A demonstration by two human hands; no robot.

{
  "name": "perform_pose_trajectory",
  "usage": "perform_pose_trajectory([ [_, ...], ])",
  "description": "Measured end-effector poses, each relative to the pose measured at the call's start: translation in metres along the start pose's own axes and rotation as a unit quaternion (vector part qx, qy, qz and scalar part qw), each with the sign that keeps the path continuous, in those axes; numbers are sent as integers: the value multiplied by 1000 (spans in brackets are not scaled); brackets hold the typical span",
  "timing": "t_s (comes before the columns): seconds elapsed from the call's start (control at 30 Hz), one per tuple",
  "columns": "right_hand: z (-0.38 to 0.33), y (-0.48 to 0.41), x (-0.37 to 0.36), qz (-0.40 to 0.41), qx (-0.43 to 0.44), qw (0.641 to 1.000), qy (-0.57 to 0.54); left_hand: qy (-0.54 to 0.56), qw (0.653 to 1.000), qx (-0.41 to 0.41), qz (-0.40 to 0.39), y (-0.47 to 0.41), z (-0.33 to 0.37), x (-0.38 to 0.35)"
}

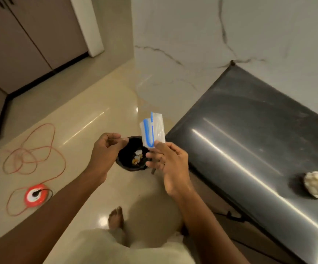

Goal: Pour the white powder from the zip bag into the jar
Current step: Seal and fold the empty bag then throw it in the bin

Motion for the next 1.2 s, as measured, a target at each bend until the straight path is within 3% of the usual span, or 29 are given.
perform_pose_trajectory([
  [0.2, 96, -81, -34, 97, -122, 988, 4, -38, 997, 70, -22, -61, -83, 25],
  [0.4, 221, -208, 21, 187, -229, 950, 105, -38, 992, 116, -13, -138, -180, 4],
  [0.63, 377, -352, 117, 212, -277, 918, 186, -4, 990, 137, -16, -237, -306, -50],
  [0.8, 448, -407, 161, 203, -299, 914, 182, -7, 991, 131, -16, -278, -368, -76],
  [1.07, 437, -380, 142, 183, -303, 926, 131, 6, 985, 164, -52, -243, -360, -60],
  [1.2, 366, -311, 103, 146, -223, 930, 251, 16, 982, 188, -32, -190, -305, -22],
])
Point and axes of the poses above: each hand's wrist, its own y-axis away from the middle knuckle, its own x-axis out of the back of the hand, z = x × y, the point moved 8 cm from there along -y, towards the middle knuckle, and after that the axes turned 11 degrees about -y, right-handed, at the moved point
